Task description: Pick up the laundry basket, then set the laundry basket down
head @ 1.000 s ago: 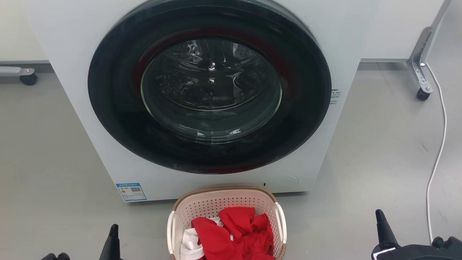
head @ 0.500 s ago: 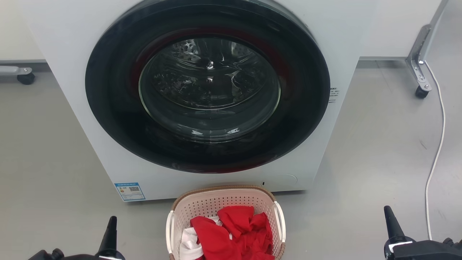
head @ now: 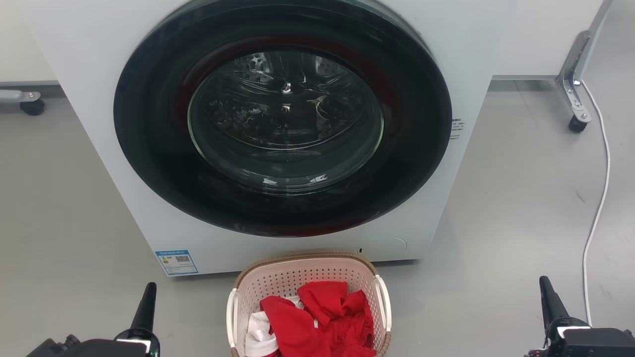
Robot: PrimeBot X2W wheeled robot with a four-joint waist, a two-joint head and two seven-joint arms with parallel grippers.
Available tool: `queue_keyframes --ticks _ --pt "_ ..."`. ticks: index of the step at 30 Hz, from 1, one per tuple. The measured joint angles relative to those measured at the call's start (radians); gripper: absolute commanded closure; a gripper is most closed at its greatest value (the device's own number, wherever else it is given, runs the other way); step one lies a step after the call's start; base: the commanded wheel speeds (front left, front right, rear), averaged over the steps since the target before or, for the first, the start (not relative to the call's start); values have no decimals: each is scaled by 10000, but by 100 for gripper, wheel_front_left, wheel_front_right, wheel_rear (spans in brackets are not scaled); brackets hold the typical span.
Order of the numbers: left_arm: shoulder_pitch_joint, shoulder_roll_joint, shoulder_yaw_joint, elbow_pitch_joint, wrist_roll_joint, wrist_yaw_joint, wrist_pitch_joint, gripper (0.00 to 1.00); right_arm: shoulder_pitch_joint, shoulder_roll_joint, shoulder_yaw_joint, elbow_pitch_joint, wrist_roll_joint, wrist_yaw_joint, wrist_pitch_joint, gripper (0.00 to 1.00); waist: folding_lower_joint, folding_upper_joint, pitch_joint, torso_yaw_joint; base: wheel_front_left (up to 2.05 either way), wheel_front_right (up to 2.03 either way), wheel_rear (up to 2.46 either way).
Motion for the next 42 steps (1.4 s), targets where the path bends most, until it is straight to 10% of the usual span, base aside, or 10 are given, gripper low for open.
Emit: queue_keyframes --ticks 15,42 --pt "-444 -84 334 240 -1868 -336 443 100 -254 58 -596 288 1701 336 474 100 0 0 44 -46 0 0 0" --pt "-444 -88 337 259 -1883 -336 443 100 -340 67 -596 288 1708 347 474 100 0 0 43 -45 0 0 0"
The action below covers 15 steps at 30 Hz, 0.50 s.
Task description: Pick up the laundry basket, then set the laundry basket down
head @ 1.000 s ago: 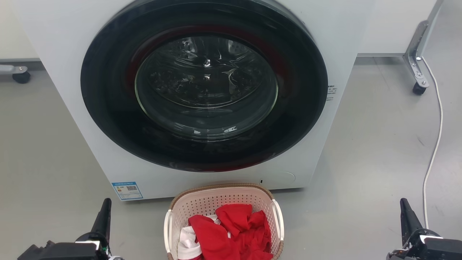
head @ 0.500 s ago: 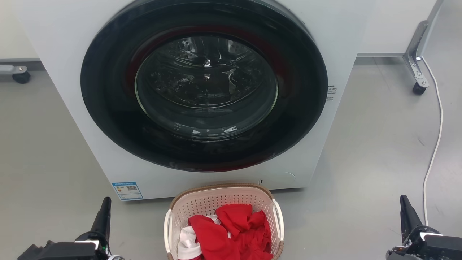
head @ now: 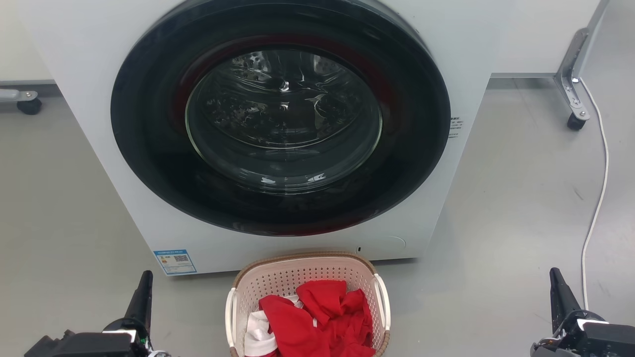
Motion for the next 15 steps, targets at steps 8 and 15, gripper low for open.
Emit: queue_keyframes --ticks 8,15 --pt "0 0 0 0 0 0 0 100 0 0 0 0 2 0 0 100 0 0 0 0 0 0 0" --pt "0 0 0 0 0 0 0 100 0 0 0 2 2 0 0 100 0 0 0 0 0 0 0"
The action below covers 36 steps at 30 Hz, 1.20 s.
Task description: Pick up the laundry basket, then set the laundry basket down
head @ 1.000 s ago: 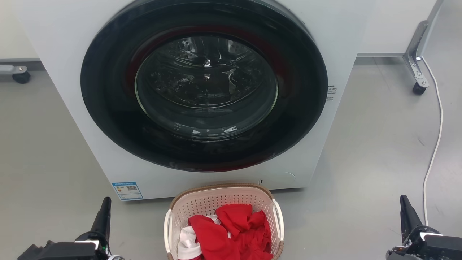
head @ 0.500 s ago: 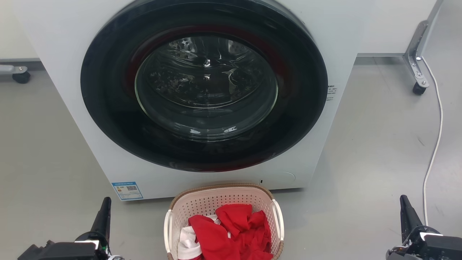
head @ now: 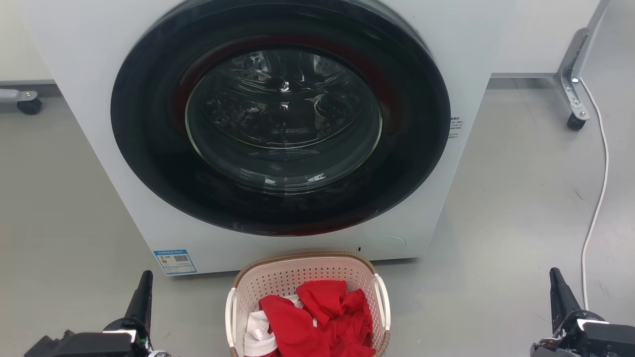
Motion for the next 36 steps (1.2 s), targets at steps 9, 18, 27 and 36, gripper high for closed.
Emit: queue_keyframes --ticks 9,18,27,36 --pt "0 0 0 2 0 0 0 100 0 0 0 0 0 0 0 100 0 0 0 0 0 0 0" --pt "0 0 0 2 0 0 0 100 0 0 0 0 0 0 0 100 0 0 0 0 0 0 0" --pt "0 0 0 2 0 0 0 100 -1 0 0 0 0 0 0 100 0 0 0 0 0 0 0" --pt "0 0 0 2 0 0 0 100 -1 0 0 0 0 0 0 100 0 0 0 0 0 0 0"
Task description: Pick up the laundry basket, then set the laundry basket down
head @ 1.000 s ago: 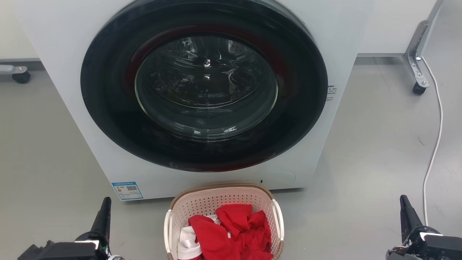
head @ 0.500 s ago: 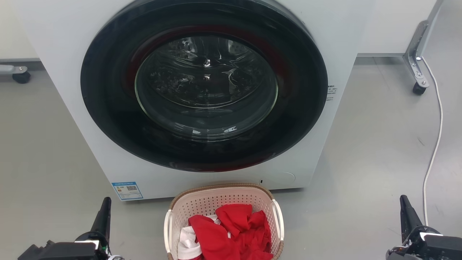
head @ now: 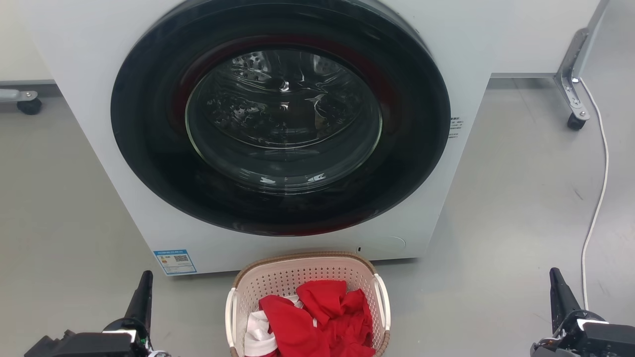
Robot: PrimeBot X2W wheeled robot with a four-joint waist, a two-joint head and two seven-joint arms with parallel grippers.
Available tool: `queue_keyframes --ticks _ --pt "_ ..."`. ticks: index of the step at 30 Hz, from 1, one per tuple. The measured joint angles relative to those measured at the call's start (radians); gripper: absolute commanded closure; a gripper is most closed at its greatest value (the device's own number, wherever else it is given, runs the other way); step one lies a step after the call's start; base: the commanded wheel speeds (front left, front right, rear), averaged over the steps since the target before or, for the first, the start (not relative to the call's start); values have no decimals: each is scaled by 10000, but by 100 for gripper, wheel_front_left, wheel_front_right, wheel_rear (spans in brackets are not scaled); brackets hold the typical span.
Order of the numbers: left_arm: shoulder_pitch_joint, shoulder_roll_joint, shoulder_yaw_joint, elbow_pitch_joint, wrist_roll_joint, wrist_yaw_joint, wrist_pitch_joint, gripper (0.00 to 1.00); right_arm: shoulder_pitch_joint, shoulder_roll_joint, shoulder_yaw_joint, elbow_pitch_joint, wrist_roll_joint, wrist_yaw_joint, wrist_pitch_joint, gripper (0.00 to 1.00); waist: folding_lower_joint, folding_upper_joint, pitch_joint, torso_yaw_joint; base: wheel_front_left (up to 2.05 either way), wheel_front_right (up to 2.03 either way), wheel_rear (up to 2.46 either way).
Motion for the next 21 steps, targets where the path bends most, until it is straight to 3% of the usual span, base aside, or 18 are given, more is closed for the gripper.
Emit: queue_keyframes --ticks 21 --pt "0 0 0 0 0 0 0 100 0 2 0 0 2 2 0 100 0 0 1 0 0 0 0"
